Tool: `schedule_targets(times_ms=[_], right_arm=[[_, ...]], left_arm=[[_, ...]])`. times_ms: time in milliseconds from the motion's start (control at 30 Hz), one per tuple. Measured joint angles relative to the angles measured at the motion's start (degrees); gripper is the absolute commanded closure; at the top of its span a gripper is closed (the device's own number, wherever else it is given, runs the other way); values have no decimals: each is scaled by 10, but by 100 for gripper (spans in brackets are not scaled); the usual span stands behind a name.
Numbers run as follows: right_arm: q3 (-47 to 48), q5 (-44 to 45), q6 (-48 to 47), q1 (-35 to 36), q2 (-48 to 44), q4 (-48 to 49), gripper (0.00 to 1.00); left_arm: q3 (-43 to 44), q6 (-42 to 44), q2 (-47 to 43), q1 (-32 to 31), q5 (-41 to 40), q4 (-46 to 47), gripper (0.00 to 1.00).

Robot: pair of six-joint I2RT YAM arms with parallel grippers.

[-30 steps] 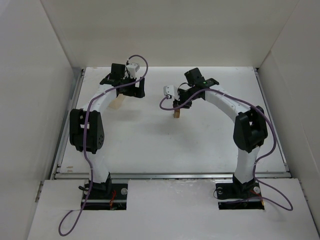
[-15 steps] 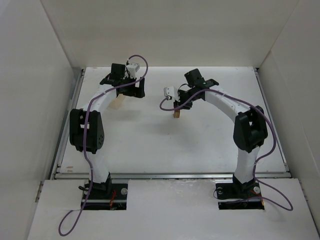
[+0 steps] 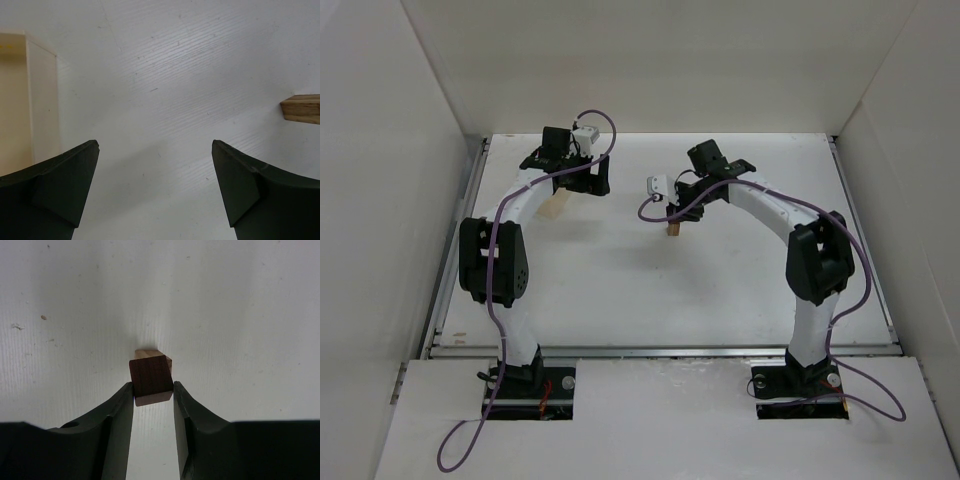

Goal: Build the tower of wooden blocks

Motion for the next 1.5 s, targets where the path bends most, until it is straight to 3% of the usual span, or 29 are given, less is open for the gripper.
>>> schedule_targets(times_ms=[1500], right_arm=[[0,31,42,10,27,26,95]], left_arm=[[0,0,0,0,0,-6,5]])
